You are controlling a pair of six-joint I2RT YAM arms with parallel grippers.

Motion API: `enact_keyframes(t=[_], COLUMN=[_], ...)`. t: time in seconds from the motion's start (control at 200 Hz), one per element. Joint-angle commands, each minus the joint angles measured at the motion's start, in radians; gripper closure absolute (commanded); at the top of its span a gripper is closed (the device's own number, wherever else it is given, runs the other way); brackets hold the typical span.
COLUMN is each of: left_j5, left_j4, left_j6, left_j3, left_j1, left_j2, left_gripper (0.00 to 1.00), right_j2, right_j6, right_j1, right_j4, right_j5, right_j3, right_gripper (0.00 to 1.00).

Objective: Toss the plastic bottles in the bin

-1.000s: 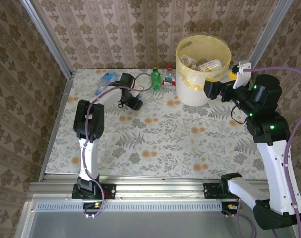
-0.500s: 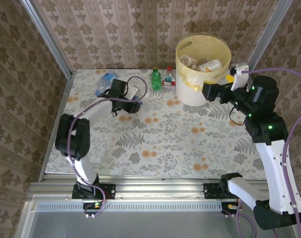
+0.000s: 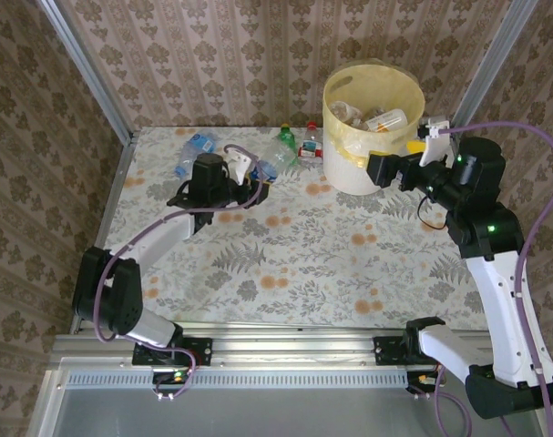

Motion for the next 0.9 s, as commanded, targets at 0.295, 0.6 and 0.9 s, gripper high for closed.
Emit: enact_keyframes(t=[0.295, 0.6, 0.9], left_j5=[0.064, 0.066, 0.064], left_j4=[0.124, 0.143, 0.134], left_j6=[-0.078, -0.066, -0.042], left_j3=[-0.007, 0.031, 0.089], left_j1=[-0.141, -0.241, -0.315], left_j2=[-0.110, -0.136, -0.118], left_gripper=[0.54, 0.54, 0.54], right_j2=[0.039, 0.069, 0.102], right_j6=[0.075, 0.113, 0.117], right_j1=[0.002, 0.015, 0.063], right_j4=[0.067, 0.083, 0.063], right_j5=[-0.130, -0.230, -0.304], right_j3=[-0.021, -0.019, -0.018], right_gripper=[0.00, 0.00, 0.00])
